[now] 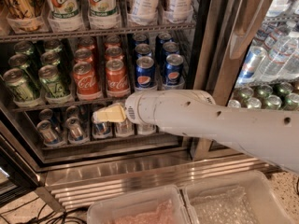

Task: Pick coke can from middle shelf of fridge

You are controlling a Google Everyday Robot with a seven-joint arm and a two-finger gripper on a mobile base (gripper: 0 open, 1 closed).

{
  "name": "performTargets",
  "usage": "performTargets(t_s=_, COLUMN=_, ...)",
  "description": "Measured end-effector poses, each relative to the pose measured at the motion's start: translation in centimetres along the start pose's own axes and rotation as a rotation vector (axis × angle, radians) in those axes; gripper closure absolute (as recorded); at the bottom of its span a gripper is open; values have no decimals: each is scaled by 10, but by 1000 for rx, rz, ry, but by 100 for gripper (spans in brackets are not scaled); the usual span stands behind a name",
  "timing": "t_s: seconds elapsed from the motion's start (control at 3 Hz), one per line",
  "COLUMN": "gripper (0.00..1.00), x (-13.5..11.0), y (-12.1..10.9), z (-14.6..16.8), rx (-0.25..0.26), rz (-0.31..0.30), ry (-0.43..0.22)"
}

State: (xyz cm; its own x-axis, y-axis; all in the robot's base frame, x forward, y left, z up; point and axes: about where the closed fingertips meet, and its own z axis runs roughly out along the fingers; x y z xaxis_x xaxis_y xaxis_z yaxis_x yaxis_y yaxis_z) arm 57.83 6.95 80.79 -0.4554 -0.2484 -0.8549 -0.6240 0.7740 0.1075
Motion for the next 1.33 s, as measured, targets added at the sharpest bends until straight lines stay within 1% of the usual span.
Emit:
performTargets(t_s=0.33, gripper=0, x=-10, y=-4, z=-2, rx=22, rz=-22, ry=-50)
performTargets(t_s=0.67, gripper=0, x=-18, y=-3, z=9, rx=16, rz=-24, ry=-74)
performTargets(t_s=1.33, gripper=0, x=-26, y=4, z=33, rx=-16, rz=-22, ry=-75)
